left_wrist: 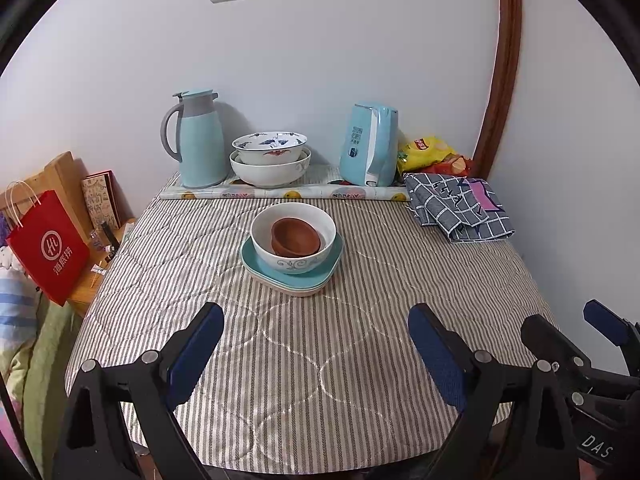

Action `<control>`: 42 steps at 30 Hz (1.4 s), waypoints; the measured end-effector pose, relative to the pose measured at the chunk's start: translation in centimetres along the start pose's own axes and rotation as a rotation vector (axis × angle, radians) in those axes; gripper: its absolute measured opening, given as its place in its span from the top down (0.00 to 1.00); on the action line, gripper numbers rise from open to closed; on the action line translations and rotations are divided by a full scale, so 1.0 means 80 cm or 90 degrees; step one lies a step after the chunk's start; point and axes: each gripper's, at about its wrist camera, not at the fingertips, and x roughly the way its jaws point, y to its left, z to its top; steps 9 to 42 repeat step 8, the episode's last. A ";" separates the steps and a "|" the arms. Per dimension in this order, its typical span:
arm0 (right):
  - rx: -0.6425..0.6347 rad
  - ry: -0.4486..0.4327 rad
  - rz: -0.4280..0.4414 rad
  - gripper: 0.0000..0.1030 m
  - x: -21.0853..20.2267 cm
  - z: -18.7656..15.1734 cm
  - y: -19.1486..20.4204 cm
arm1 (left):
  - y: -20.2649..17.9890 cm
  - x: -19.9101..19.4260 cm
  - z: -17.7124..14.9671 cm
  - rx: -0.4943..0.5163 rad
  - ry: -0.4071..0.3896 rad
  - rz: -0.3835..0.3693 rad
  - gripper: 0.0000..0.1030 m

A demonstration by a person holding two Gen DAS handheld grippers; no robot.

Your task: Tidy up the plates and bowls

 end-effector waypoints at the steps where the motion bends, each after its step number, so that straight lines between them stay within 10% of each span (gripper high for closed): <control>1: 0.000 -0.001 0.000 0.04 -0.001 0.000 0.000 | 0.001 0.000 0.000 0.001 0.000 0.000 0.09; 42: 0.000 -0.003 0.003 0.04 -0.003 0.000 0.001 | 0.001 0.003 0.000 0.004 0.000 0.000 0.09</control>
